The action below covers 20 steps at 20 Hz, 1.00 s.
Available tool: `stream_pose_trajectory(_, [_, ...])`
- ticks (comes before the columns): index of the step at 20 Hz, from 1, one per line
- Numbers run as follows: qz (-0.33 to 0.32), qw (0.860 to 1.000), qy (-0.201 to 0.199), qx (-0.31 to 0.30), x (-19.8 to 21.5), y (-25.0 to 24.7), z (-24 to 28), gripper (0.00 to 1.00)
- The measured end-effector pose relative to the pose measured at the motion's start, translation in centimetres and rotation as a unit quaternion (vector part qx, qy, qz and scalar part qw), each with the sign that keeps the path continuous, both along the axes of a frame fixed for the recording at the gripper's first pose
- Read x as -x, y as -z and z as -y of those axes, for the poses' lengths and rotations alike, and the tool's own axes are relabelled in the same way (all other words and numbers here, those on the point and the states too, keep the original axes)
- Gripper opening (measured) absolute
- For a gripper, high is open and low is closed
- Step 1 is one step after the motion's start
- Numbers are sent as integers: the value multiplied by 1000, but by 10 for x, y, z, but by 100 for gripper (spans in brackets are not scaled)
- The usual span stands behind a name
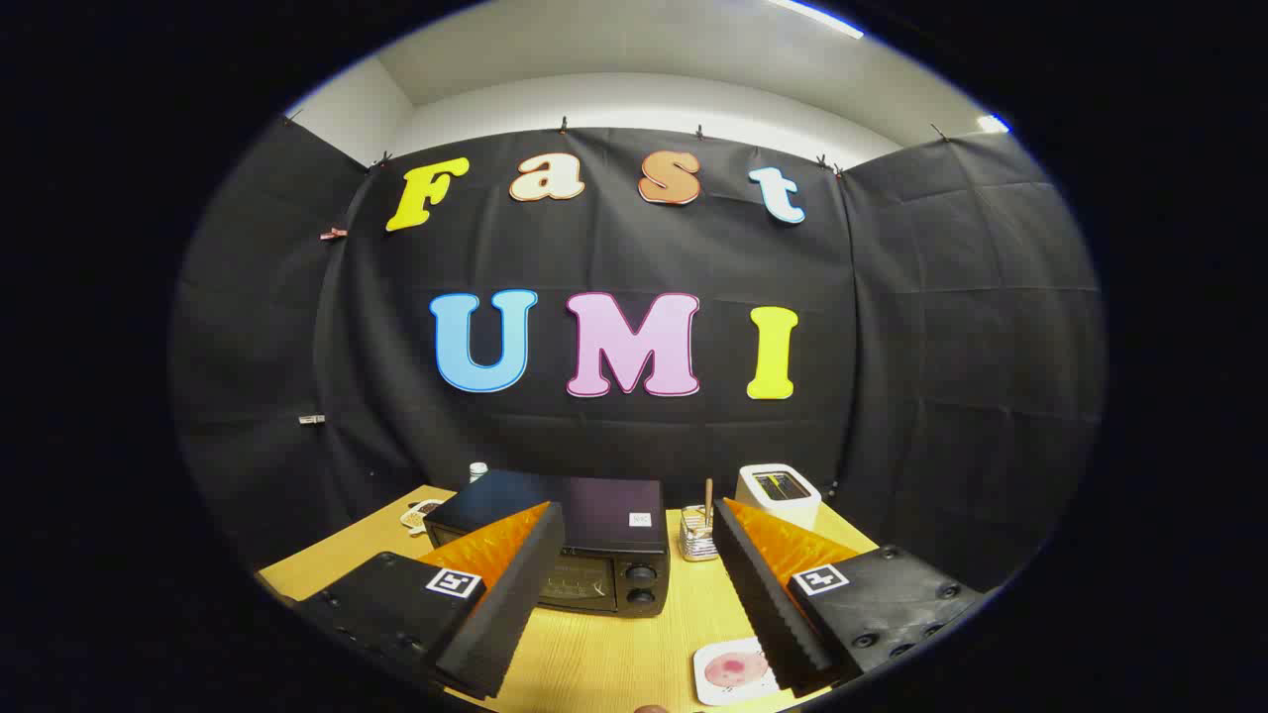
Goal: Open the toaster oven, put the food inside, and close the toaster oven door.
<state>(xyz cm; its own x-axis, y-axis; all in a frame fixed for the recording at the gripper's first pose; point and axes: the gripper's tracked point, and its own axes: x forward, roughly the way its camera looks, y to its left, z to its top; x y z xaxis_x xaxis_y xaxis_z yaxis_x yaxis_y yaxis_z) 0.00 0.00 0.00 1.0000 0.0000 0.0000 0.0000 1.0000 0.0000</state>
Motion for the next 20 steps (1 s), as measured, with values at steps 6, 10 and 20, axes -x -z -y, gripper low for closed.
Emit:
stream_pose_trajectory(6, [1,1000,-4,-1,1,0,0,98])
stream_pose_trajectory(10, [2,1000,-2,-1,-1,0,0,98])
stream_pose_trajectory(20, [-3,1000,0,4,-3,3,-3,98])
